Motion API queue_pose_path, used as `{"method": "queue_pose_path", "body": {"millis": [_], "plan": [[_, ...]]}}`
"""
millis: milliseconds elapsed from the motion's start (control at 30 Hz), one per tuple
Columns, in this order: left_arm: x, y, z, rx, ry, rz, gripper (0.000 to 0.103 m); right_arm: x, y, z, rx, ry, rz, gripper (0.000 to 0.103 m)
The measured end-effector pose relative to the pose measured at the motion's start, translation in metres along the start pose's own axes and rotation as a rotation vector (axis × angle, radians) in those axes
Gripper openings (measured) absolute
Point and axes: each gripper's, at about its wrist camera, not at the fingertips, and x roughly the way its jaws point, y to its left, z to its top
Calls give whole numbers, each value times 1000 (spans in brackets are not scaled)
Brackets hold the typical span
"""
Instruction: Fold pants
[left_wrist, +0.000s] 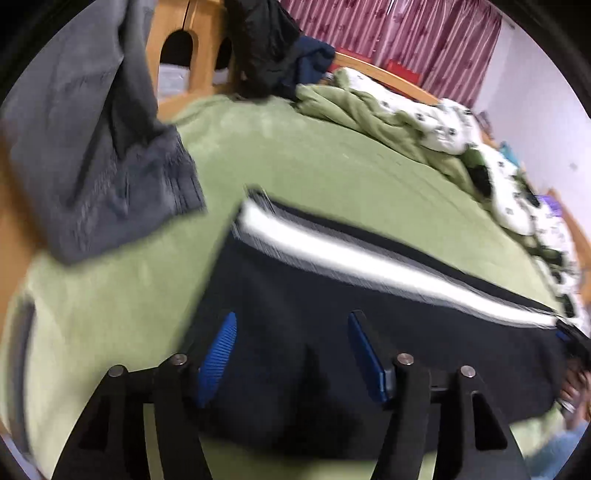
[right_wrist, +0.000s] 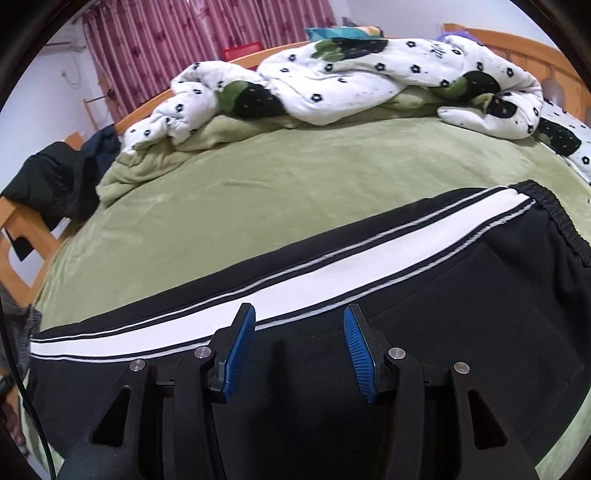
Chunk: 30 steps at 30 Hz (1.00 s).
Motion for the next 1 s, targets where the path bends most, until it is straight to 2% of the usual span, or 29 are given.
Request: {"method": "queue_pose_path", "body": {"millis": [167, 200, 233, 300, 367, 433, 500, 567, 633, 667, 733, 800, 900, 1000], "plan": [[-1, 5, -77, -176, 89, -188, 62, -21, 14, -1, -15, -19, 27, 49], [6, 4, -87, -210, 83, -227, 62, -24, 16, -1, -15, -20, 30, 49], [9, 2, -91, -223, 48, -224, 63, -27, 18, -1, -15, -21, 36, 49], [16, -3, -90, -250, -19, -207, 63, -35, 23, 0, -10, -21, 46, 49], [25, -7, -83, -285, -48, -189, 61, -41, 25, 1, -9, -20, 54, 49], [30, -7, -73, -284, -68, -130, 30, -51, 28, 1, -18, -31, 59, 49], [28, 0, -65, -280, -77, -112, 25, -61, 29, 0, -30, -46, 59, 49], [15, 13, -58, -276, -105, -77, 25, -71, 30, -1, -52, -56, 55, 49], [5, 24, -50, -257, -139, 13, 25, -78, 30, -3, -76, -63, 46, 49], [1, 32, -46, -252, -157, 81, 26, -80, 30, -4, -85, -66, 37, 50], [4, 47, -39, -257, -142, 62, 27, -81, 29, -5, -89, -64, 29, 51], [16, 62, -34, -293, -101, 74, 27, -77, 29, -6, -86, -48, 26, 51], [19, 70, -29, -309, -98, 70, 27, -71, 29, -6, -83, -30, 28, 51], [15, 70, -26, -277, -110, 126, 27, -70, 32, -7, -104, -32, 14, 51]]}}
